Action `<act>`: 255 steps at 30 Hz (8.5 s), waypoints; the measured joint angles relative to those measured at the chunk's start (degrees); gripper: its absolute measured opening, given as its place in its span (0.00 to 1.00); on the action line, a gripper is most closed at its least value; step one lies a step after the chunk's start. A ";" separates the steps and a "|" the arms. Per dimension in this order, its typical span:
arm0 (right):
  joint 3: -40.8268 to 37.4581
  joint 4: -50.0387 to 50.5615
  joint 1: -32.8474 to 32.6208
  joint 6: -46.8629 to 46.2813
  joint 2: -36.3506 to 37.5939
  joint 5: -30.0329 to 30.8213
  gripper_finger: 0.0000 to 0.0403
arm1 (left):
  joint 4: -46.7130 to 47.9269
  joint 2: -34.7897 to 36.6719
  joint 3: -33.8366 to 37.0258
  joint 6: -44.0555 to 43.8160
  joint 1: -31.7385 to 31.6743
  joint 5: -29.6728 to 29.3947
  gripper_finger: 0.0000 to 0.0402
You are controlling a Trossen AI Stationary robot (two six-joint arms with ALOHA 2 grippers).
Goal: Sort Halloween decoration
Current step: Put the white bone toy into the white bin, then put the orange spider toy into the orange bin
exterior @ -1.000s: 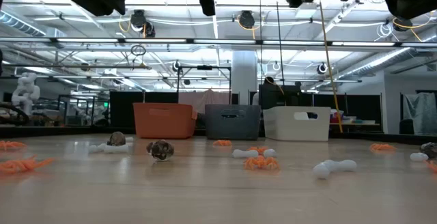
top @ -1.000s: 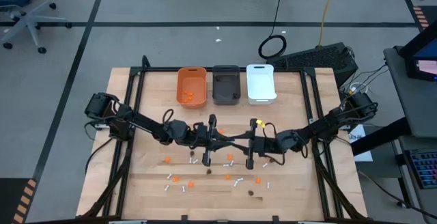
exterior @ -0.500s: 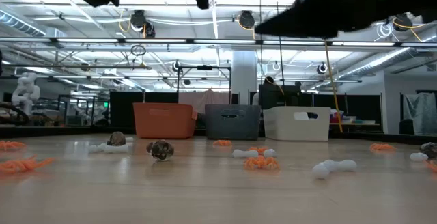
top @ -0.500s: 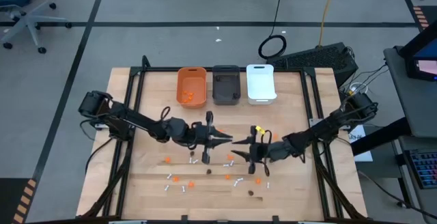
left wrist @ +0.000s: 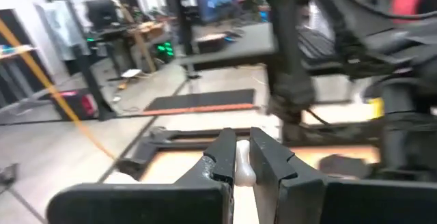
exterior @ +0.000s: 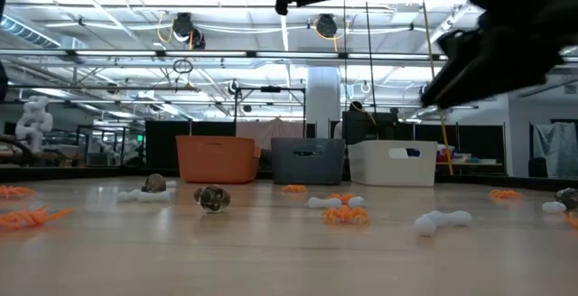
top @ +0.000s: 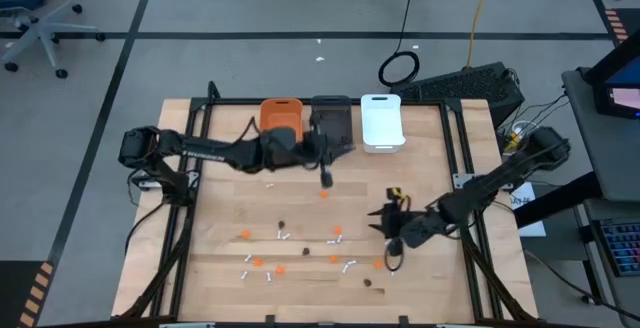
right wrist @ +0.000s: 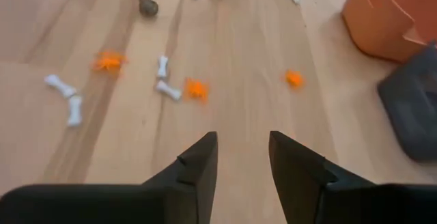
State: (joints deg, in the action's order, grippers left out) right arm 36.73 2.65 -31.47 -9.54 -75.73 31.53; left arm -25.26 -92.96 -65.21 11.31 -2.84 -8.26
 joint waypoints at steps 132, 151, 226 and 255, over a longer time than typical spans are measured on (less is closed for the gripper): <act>-17.51 -21.72 1.88 -11.05 16.04 11.76 0.22 | 17.79 -8.61 17.85 -27.49 16.87 -21.65 0.36; -3.74 -41.88 18.27 -3.24 -22.32 -6.29 0.38 | 13.22 -8.84 17.85 -29.05 22.10 -24.92 0.36; 8.11 -28.30 10.27 31.70 -18.51 -9.95 0.00 | -9.46 -8.91 20.61 -25.86 28.69 -25.88 0.36; 8.13 -31.01 8.46 37.67 -18.57 -6.01 0.00 | -11.37 -8.91 20.35 -28.56 26.44 -16.73 0.01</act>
State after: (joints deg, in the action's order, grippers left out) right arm 44.86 -28.37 -23.01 28.13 -94.30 25.52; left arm -36.62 -101.86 -44.86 -17.24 23.59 -24.99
